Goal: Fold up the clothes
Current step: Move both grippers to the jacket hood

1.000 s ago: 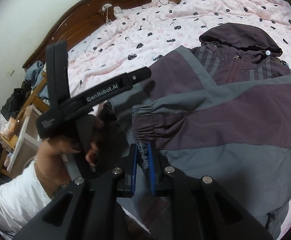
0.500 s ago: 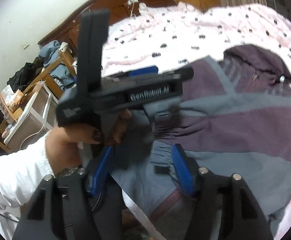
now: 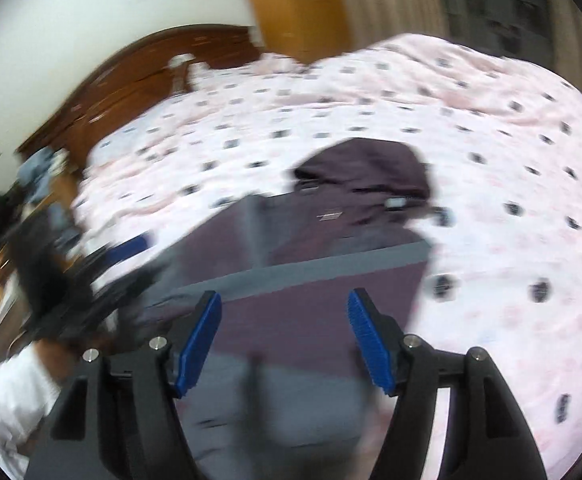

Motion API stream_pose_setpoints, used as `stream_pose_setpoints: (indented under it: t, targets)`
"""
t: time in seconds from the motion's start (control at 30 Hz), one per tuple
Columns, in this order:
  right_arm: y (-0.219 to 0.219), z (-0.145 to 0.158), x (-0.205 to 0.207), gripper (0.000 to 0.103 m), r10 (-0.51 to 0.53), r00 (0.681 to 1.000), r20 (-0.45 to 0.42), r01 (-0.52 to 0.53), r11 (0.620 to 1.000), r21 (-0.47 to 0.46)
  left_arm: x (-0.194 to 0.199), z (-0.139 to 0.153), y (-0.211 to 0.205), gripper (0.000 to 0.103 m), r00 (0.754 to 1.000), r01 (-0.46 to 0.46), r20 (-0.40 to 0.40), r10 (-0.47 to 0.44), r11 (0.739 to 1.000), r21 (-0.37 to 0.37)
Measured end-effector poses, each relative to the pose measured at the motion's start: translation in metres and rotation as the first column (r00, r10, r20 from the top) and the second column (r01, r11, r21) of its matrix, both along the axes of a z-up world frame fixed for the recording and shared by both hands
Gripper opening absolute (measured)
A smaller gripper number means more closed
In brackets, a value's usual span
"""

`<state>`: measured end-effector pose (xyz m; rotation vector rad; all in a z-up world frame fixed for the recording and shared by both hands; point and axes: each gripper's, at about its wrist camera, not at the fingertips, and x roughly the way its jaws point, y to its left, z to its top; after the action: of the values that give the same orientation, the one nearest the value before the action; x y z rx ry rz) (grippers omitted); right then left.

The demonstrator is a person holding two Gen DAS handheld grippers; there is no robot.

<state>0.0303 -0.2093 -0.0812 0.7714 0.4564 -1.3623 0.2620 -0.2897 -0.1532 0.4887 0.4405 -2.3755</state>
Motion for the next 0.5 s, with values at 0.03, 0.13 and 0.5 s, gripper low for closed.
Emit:
stream_pose_setpoints:
  t: [0.03, 0.13, 0.5]
  targets:
    - [-0.005, -0.005, -0.002, 0.067, -0.003, 1.0, -0.003, 0.003, 1.0, 0.013, -0.003, -0.001, 0.001, 0.079, 1.0, 0.005, 0.012, -0.005, 1.0, 0.0]
    - [-0.021, -0.02, -0.009, 0.067, -0.013, 1.0, -0.011, 0.013, 0.999, 0.051, -0.012, -0.007, 0.0, 0.079, 0.999, 0.009, 0.048, -0.009, 1.0, 0.015]
    - [-0.078, -0.075, -0.033, 0.067, -0.046, 0.998, -0.044, 0.053, 0.981, 0.189, -0.04, -0.052, -0.021, 0.079, 0.958, -0.096, 0.283, 0.046, 0.982, 0.164]
